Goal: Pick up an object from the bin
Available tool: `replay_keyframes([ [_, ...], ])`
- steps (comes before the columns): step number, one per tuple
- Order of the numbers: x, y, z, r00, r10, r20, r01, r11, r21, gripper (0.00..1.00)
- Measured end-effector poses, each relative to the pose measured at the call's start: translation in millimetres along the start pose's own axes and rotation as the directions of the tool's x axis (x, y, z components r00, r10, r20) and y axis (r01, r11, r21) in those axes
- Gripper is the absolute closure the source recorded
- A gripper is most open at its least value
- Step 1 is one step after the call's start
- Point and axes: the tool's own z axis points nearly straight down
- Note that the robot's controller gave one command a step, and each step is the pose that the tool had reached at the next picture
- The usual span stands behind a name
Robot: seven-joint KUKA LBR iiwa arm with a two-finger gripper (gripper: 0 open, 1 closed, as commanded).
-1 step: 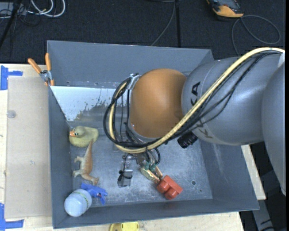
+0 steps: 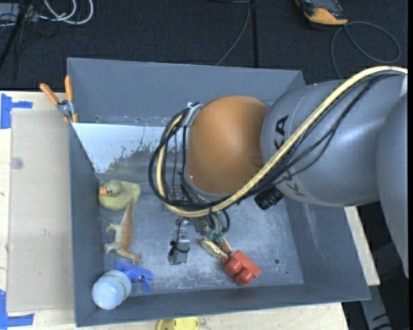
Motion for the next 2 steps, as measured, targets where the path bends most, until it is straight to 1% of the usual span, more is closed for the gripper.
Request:
replay_keyframes([
  [1,45.1,-15.1,73.9,0.991,-0.130,-0.013,0.130,0.991,0.001,1.00],
  [2,44.7,-15.4,73.7,0.992,-0.129,-0.012,0.129,0.992,0.001,1.00],
])
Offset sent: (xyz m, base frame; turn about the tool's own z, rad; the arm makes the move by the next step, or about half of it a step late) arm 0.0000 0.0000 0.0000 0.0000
